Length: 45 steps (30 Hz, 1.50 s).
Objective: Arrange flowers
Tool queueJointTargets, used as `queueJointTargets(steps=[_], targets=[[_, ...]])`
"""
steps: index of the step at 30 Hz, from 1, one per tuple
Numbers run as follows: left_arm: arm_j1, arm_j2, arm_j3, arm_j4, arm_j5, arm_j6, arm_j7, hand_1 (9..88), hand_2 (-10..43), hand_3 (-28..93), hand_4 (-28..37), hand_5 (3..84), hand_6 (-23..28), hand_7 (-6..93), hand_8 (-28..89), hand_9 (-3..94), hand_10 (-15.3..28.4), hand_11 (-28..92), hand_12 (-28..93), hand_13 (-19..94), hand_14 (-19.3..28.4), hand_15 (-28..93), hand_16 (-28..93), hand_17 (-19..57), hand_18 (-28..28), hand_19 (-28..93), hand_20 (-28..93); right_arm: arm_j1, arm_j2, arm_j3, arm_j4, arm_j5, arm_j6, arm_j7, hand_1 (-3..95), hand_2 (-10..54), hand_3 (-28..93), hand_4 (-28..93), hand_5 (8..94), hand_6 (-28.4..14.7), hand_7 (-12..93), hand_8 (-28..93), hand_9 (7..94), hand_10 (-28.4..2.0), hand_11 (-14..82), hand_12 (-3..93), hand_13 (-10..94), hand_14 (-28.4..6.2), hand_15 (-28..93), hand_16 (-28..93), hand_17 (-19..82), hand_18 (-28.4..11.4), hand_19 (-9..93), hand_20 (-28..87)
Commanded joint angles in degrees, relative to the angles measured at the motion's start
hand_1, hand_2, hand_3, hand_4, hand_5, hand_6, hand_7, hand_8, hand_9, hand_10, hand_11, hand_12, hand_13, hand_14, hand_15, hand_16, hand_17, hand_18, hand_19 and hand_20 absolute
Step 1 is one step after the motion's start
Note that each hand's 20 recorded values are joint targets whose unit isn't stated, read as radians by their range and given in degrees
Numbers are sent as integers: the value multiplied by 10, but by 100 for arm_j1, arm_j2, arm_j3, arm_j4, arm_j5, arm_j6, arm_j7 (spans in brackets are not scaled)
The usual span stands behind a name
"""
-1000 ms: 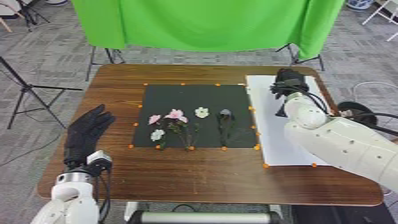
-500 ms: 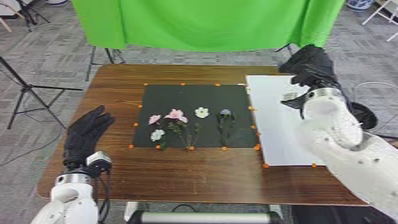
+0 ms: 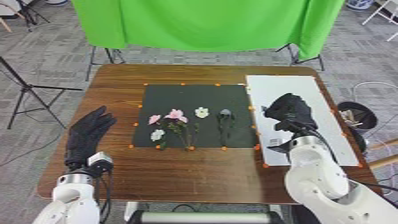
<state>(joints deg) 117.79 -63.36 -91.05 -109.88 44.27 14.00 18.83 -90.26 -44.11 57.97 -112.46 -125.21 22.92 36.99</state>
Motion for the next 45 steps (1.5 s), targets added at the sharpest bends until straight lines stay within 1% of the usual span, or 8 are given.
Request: queueJointTargets(steps=[1, 18, 25, 33, 36, 38, 40, 45], targets=[[23, -72, 14, 4, 34, -66, -32, 355, 146, 704, -251, 525, 36, 155, -85, 512, 134, 223, 113, 445, 162, 243, -31, 140, 116, 85, 213, 186, -256, -169, 53, -43, -79, -66, 550, -87, 645, -207, 811, 27, 176, 29, 881, -94, 92, 198, 937, 0, 670, 235, 685, -149, 932, 561], [-35, -16, 50, 51, 36, -99, 27, 354, 148, 703, -251, 528, 32, 155, -86, 520, 128, 223, 113, 447, 162, 244, -31, 140, 116, 85, 213, 424, -583, -679, 442, 203, -304, -127, 545, -85, 644, -204, 808, 32, 176, 28, 877, -92, 91, 196, 937, 0, 675, 235, 687, -149, 932, 566], [-31, -6, 55, 62, 91, -135, 96, 316, 68, 719, -239, 523, 36, 151, -84, 513, 133, 223, 114, 443, 162, 242, -30, 138, 116, 84, 213, 422, -587, -669, 474, 414, -366, -207, 498, -90, 632, -162, 783, 21, 172, 19, 843, -108, 134, 152, 937, -2, 673, 237, 684, -153, 932, 571], [-76, 21, 69, 87, 139, -163, 192, 294, 32, 724, -239, 521, 38, 148, -82, 510, 134, 222, 116, 437, 163, 237, -28, 135, 117, 82, 212, 407, -560, -617, 416, 540, -432, -286, 440, -95, 648, -156, 754, 8, 169, 16, 815, -117, 139, 139, 937, -1, 663, 247, 681, -154, 932, 574], [-158, 43, 105, 102, 241, -158, 228, 289, 22, 727, -239, 519, 39, 147, -81, 509, 135, 220, 116, 436, 163, 234, -27, 135, 117, 81, 212, 347, -551, -521, 325, 577, -509, -297, 415, -95, 665, -154, 739, 6, 168, 9, 804, -122, 136, 137, 937, 1, 661, 248, 680, -152, 932, 575], [-244, 73, 187, 107, 286, -25, 309, 286, 15, 728, -240, 514, 38, 146, -81, 506, 134, 219, 116, 428, 160, 226, -29, 134, 116, 79, 210, 286, -549, -419, 254, 613, -573, -322, 390, -95, 682, -151, 725, 6, 163, -15, 791, -123, 132, 134, 937, 2, 660, 249, 680, -153, 932, 575], [-364, 90, 257, 117, 297, 0, 362, 284, 10, 730, -240, 513, 38, 148, -80, 500, 133, 217, 116, 399, 148, 200, -30, 131, 108, 67, 206, 195, -543, -269, 148, 667, -634, -321, 366, -95, 699, -144, 712, 4, 168, -94, 784, -123, 127, 130, 937, 1, 653, 254, 678, -151, 932, 571], [-603, 152, 353, 87, 518, -106, 440, 282, -1, 733, -242, 510, 32, 152, -80, 487, 131, 212, 116, 360, 134, 161, -29, 123, 95, 49, 201, 20, -536, 89, -133, 775, -716, -389, 340, -95, 703, -141, 701, -9, 160, -109, 765, -133, 117, 124, 937, 3, 643, 252, 675, -148, 932, 564]])
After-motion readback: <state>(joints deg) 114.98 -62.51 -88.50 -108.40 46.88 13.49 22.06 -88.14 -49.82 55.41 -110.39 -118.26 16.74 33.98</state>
